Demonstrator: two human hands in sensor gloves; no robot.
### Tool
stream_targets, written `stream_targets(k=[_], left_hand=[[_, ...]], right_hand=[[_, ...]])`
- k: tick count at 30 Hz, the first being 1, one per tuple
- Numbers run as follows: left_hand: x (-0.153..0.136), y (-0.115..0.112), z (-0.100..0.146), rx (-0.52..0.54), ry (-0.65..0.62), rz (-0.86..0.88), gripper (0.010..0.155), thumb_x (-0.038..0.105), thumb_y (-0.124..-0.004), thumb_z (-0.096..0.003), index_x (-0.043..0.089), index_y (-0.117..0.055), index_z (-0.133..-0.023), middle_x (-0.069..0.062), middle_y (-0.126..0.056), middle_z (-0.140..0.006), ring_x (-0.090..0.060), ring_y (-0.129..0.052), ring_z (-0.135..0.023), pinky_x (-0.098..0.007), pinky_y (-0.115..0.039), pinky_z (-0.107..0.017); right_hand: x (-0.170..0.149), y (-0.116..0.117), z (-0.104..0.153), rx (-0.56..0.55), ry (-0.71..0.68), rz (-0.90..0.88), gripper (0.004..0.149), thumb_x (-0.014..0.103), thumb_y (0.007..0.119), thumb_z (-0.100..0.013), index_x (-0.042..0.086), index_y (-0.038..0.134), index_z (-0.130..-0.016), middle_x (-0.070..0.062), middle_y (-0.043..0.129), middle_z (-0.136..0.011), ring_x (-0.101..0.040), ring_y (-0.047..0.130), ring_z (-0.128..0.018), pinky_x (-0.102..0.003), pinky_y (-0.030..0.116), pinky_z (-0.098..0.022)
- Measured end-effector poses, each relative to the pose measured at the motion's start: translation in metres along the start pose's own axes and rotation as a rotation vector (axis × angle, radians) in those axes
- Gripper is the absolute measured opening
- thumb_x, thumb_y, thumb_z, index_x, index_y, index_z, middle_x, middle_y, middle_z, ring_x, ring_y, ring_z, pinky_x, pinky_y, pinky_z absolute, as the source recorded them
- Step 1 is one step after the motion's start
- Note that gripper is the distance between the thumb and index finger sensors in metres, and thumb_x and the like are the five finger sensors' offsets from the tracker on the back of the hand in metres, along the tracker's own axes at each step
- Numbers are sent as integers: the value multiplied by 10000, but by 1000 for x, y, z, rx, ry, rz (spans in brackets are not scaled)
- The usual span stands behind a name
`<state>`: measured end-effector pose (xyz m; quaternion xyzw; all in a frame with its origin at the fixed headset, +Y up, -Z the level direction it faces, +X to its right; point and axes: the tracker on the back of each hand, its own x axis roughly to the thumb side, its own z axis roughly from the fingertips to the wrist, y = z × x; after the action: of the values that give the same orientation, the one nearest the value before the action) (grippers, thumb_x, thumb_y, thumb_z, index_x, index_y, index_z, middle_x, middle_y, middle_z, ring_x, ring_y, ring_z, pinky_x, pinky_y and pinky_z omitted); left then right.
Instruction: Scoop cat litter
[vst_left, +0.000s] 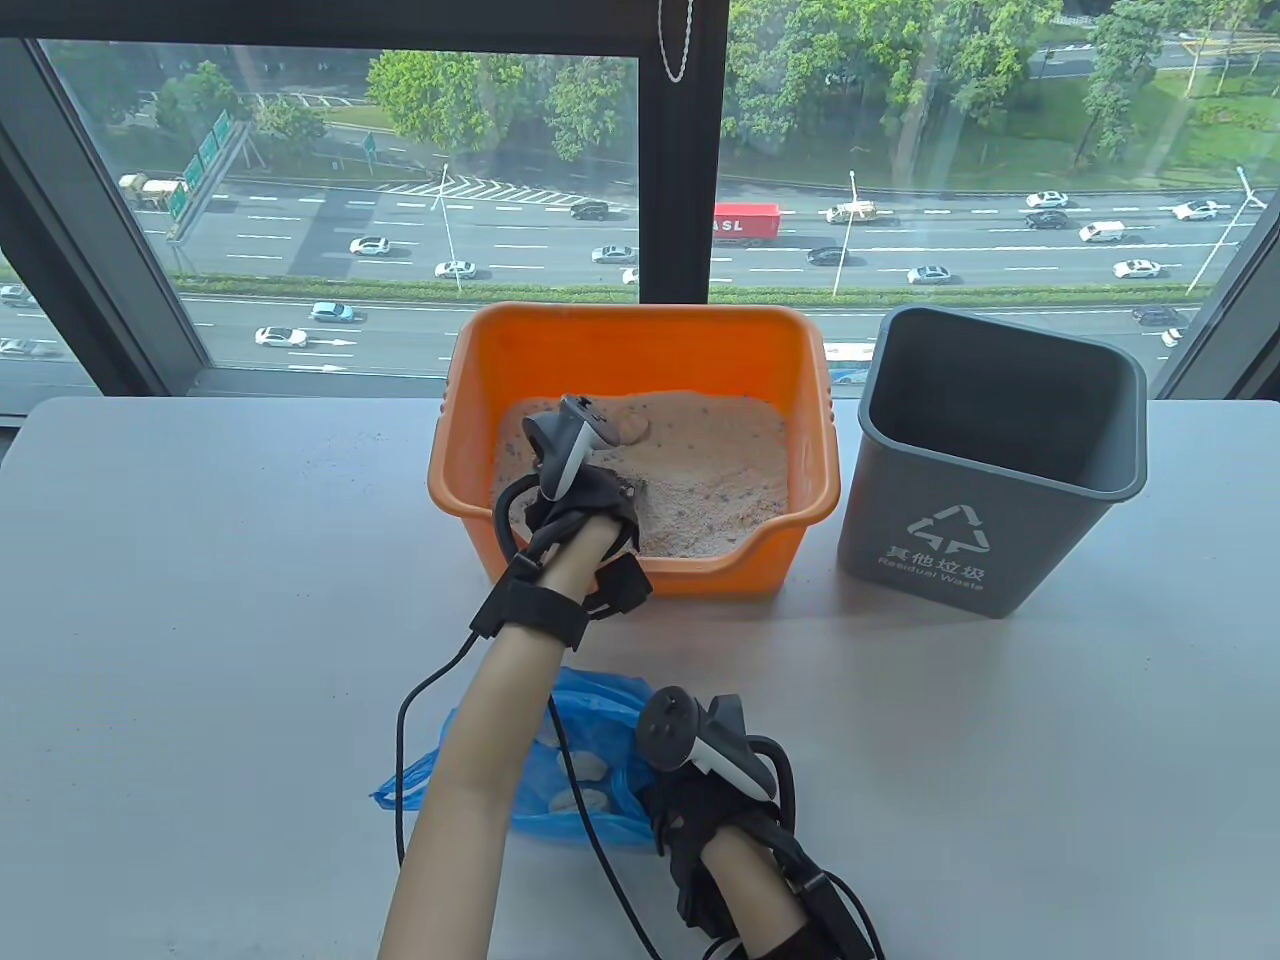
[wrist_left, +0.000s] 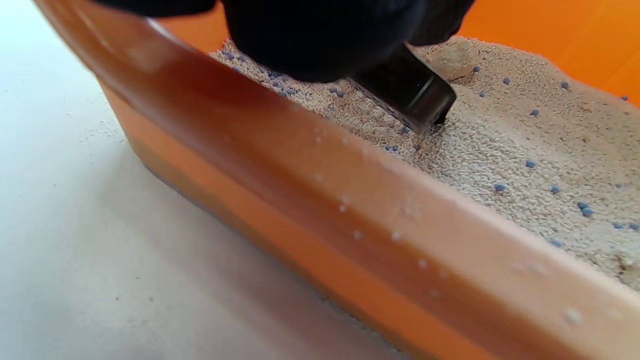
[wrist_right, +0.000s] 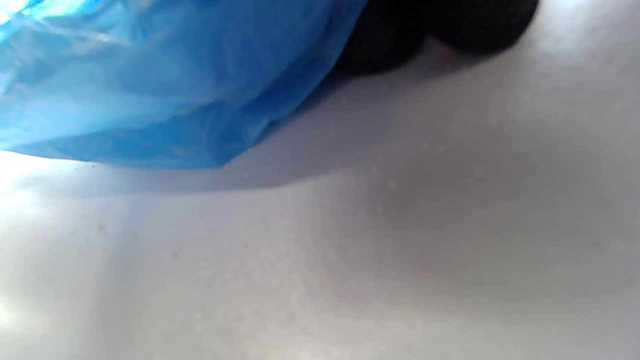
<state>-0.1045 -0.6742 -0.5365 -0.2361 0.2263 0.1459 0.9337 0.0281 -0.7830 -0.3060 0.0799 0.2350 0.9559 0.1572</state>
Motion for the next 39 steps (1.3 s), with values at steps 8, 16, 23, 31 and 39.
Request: stream_targets(k=[8,16,23,31,39], left_hand=[[17,1,-31,-7,-32,95,643,422,-681,-537,129,-491,-1076,-45,-860,-664,-63,-923,-314,-298,-811,-281],[28,-4,-51,-17,-57,185,627,434,-623,-557,141,-444,-1082,-8,-827,-681,-28,-895,-343,-271,-804,-318],[18,3,-44,31,-139,322,633,435,-625,-549,133,-459,-1081,-3,-834,-667,-9,-891,-322,-264,-820,-314],[12,12,0,179,-365,324,630,428,-641,-535,123,-493,-1067,-15,-851,-642,-20,-900,-296,-276,-824,-290],[-14,27,54,270,-556,448,636,438,-646,-538,115,-493,-1064,-9,-858,-638,-18,-904,-255,-253,-810,-225]], right_hand=[[1,0,-1,1,0,4,672,270,806,-422,219,446,-987,-225,486,-878,-129,779,-488,-310,722,-354],[2,-1,-1,1,-7,22,672,281,801,-423,221,441,-988,-221,492,-874,-120,781,-487,-301,727,-352],[2,0,-1,-5,-9,25,670,283,800,-422,222,444,-987,-219,494,-874,-117,781,-486,-298,726,-351],[3,0,-1,-3,-5,26,670,279,799,-424,219,442,-988,-223,491,-876,-123,780,-488,-304,726,-352],[5,1,1,6,-7,40,672,276,798,-426,214,438,-990,-226,483,-886,-124,781,-495,-304,725,-359]])
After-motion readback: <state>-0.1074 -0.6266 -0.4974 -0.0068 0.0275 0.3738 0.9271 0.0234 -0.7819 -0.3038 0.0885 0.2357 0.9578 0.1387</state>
